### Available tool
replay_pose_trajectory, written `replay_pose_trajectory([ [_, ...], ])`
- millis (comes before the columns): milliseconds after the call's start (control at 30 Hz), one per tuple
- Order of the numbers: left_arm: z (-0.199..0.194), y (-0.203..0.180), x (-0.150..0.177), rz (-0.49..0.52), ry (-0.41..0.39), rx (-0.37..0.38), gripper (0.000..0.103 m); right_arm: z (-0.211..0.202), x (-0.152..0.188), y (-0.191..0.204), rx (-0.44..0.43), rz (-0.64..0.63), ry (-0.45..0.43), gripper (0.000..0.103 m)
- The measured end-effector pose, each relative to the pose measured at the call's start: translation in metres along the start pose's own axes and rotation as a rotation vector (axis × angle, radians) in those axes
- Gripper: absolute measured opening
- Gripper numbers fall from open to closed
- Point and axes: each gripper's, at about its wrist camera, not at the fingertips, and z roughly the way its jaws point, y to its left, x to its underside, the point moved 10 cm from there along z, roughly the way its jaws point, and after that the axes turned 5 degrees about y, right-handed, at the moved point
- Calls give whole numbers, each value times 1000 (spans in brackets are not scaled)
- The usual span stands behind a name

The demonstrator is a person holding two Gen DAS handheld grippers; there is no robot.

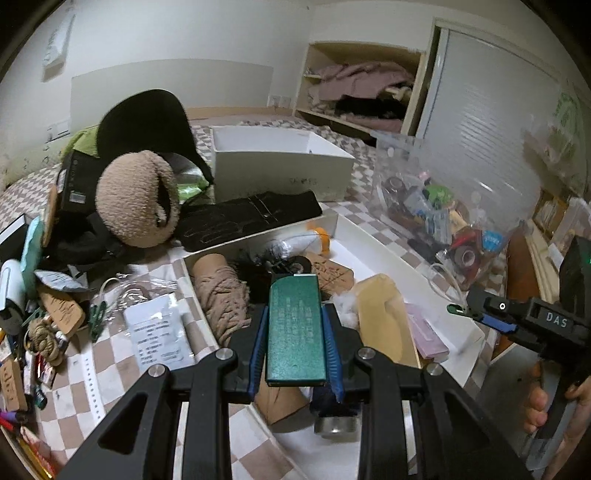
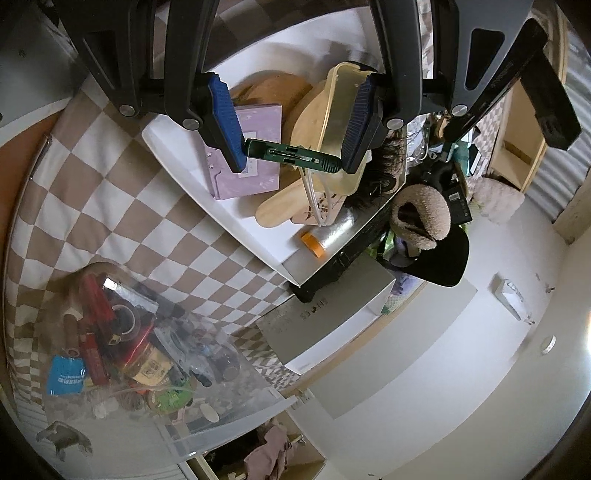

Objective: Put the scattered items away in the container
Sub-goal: 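Open the right tool to drop the green clip while the left tool releases the green block into the tray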

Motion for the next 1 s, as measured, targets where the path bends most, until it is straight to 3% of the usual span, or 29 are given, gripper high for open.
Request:
replay_pose_trajectory([
  [233, 21, -8, -4, 28, 30, 2, 29, 8, 2, 1, -6, -2, 36, 55],
  [300, 25, -9, -4, 30, 35, 2, 29, 10, 2, -1, 10, 8, 41, 74],
  [333, 27, -9, -4, 32, 37, 2, 29, 10, 2, -2, 18, 13, 36, 94],
  [367, 28, -10, -4, 33, 40, 2, 29, 9, 1, -2, 21, 13, 27, 97],
  [800, 51, -4, 7, -2, 100, -2, 30, 9, 0, 5, 6, -4, 24, 97],
  [833, 51, -3, 8, -6, 103, -3, 31, 9, 1, 5, 6, -5, 24, 97],
  [900, 50, -2, 10, -9, 104, -5, 47, 8, 0, 6, 8, -6, 23, 97],
  [1000, 45, -1, 10, -12, 99, -6, 53, 5, -1, 6, 4, 3, 17, 97],
])
